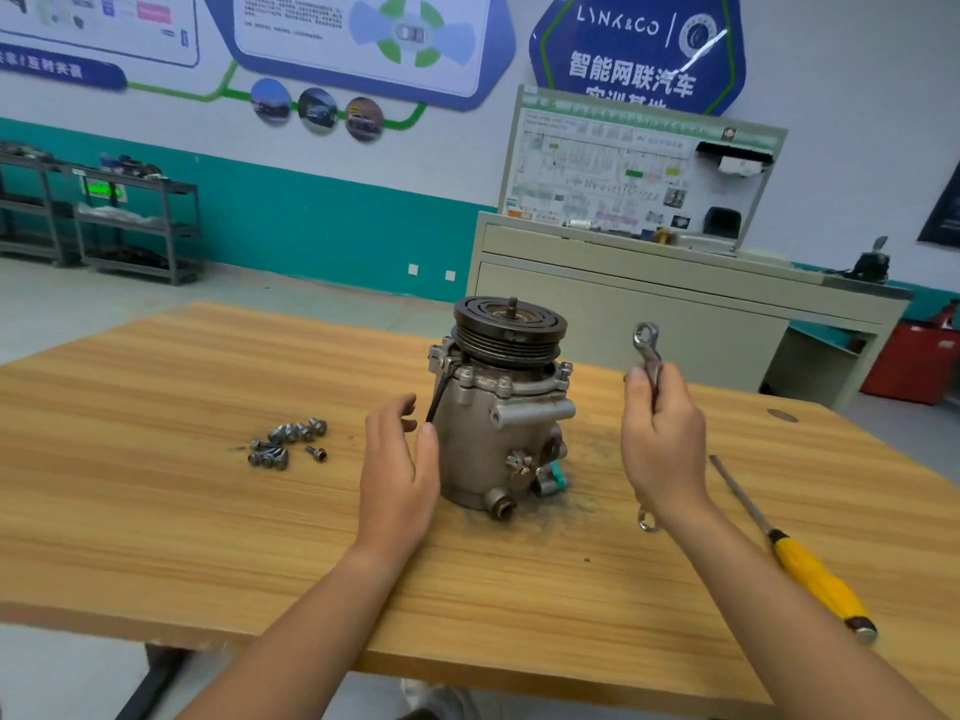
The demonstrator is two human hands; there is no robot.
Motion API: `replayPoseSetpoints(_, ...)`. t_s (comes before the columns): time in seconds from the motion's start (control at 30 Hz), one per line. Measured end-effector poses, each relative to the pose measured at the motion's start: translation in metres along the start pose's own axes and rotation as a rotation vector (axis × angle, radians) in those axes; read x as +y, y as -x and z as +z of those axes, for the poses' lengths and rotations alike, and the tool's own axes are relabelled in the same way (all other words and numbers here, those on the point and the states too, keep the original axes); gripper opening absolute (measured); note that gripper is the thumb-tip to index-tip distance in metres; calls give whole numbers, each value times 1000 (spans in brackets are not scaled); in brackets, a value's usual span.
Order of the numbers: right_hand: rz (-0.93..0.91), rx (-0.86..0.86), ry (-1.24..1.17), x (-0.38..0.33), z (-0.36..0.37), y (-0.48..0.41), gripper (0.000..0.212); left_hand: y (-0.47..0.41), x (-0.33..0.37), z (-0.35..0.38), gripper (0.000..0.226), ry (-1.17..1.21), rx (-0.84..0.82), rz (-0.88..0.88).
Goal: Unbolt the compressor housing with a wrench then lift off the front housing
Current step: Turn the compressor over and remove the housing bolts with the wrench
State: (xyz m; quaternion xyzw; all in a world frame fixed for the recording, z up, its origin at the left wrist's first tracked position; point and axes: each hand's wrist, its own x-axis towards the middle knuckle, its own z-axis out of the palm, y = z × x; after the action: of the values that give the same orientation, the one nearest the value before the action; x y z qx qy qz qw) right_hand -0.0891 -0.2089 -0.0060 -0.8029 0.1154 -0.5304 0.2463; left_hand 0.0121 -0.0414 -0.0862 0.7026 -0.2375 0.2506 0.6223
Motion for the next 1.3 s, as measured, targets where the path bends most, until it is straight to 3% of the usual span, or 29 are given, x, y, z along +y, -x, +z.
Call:
replayPoseSetpoints(0.13, 76, 99, -238, -1, 28, 6, 36, -5, 24, -11, 38, -79, -65, 244)
replayPoseSetpoints(0.3, 299, 160, -458, 16, 55, 10, 34, -45, 83, -4, 24, -292, -106, 754)
replayPoseSetpoints(0.37, 376, 150, -528, 24, 61, 18, 33, -61, 102, 6, 23, -457, -178, 874)
replayPoseSetpoints(0.43, 384, 136, -558, 31, 63, 24, 33, -77, 114, 18, 22, -691, -360, 900)
replayPoseSetpoints(0.53, 354, 41, -478, 38, 63, 32, 34, -100, 118, 37, 28, -946, -668, 881)
replayPoseSetpoints(0.63, 405, 26, -471, 43, 64, 34, 35, -115, 116, 53, 31, -1055, -892, 849)
replayPoseSetpoints(0.73, 391, 29, -477, 43, 65, 34, 35, -121, 118, 59, 29, -1124, -994, 811)
replayPoseSetpoints(0.8, 353, 2, -469, 42, 65, 35, 36, -125, 124, 57, 28, -1035, -1012, 764)
replayPoseSetpoints(0.87, 343, -15, -468, 42, 65, 35, 35, -136, 136, 51, 26, -677, -904, 655)
replayPoseSetpoints(0.93, 351, -10, -477, 42, 66, 35, 35, -151, 160, 34, 22, -326, -692, 539)
replayPoseSetpoints(1.0, 353, 14, -475, 42, 66, 35, 36, -161, 177, 5, 20, -148, -519, 509)
replayPoseSetpoints(1.1, 402, 17, -489, 43, 66, 35, 36, -160, 161, -44, 23, -276, -456, 439)
replayPoseSetpoints(1.2, 376, 33, -462, 43, 67, 38, 36, -131, 95, -96, 25, -508, -505, 157)
replayPoseSetpoints(1.3, 279, 56, -439, 40, 67, 40, 38, -89, 24, -139, 25, -573, -426, -138)
